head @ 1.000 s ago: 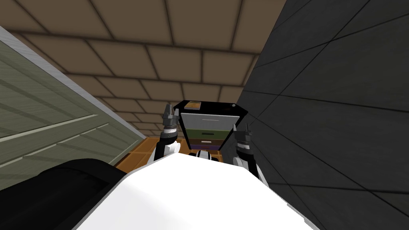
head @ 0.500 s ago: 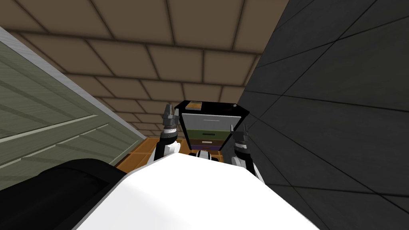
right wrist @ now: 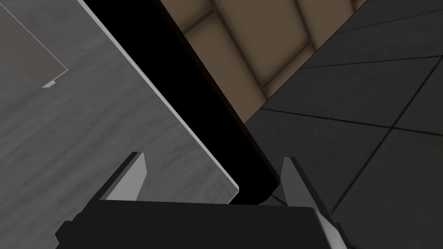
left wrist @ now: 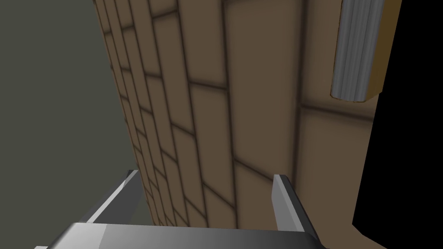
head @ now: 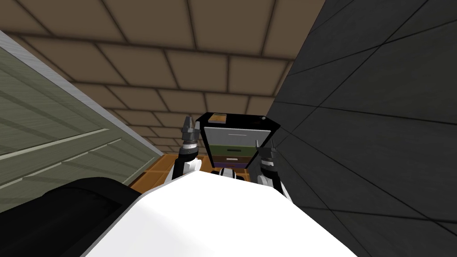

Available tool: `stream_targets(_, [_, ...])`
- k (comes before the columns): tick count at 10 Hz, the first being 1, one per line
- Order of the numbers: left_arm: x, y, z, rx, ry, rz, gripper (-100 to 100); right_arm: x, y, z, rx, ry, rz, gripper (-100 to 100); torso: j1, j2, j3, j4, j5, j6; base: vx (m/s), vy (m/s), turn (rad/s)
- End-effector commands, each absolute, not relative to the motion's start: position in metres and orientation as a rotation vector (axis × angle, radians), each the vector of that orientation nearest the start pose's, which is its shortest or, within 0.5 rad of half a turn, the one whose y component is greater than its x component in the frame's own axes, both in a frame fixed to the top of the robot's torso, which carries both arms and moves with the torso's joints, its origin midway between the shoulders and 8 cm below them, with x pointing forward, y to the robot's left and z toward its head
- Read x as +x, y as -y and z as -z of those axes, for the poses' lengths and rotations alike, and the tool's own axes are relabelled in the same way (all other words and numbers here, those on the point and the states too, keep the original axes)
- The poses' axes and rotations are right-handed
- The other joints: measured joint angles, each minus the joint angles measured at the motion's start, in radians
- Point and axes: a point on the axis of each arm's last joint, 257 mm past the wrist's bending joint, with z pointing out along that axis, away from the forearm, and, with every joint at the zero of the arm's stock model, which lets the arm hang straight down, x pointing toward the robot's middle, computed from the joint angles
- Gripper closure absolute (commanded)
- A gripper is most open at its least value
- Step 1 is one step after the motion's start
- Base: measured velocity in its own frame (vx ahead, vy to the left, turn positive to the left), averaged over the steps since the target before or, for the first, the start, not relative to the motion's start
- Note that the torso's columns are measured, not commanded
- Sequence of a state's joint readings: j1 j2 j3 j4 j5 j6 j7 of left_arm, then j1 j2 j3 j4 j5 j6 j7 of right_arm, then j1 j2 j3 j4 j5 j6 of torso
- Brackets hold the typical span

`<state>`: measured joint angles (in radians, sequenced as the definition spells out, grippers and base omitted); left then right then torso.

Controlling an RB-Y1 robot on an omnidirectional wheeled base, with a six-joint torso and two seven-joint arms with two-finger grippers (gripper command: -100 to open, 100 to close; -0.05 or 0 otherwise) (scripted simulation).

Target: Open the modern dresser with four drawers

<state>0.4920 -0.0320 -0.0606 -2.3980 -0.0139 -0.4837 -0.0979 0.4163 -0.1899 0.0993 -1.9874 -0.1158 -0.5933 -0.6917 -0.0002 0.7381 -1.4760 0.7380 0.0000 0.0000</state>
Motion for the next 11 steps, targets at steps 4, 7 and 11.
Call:
stream_targets(4, [0.323,-0.258,-0.075,-0.559,-0.537,1.285,0,0.393,0.242,0.090,1.184,-0.497,-2.214,-100,0.001,0.000,0.000,0.000,0.000,0.000,0.007,0.033,-0.004])
stream_targets(7, [0.323,-0.258,-0.075,-0.559,-0.537,1.285,0,0.397,0.237,0.101,1.253,-0.450,-2.297,-100,0.000,0.000,0.000,0.000,0.000,0.000,0.004,0.030,-0.004])
stream_targets(11, [0.323,-0.258,-0.075,-0.559,-0.537,1.285,0,0.399,0.232,0.113,1.340,-0.378,-2.404,-100,0.001,0.000,0.000,0.000,0.000,0.000,0.008,0.028,-0.003])
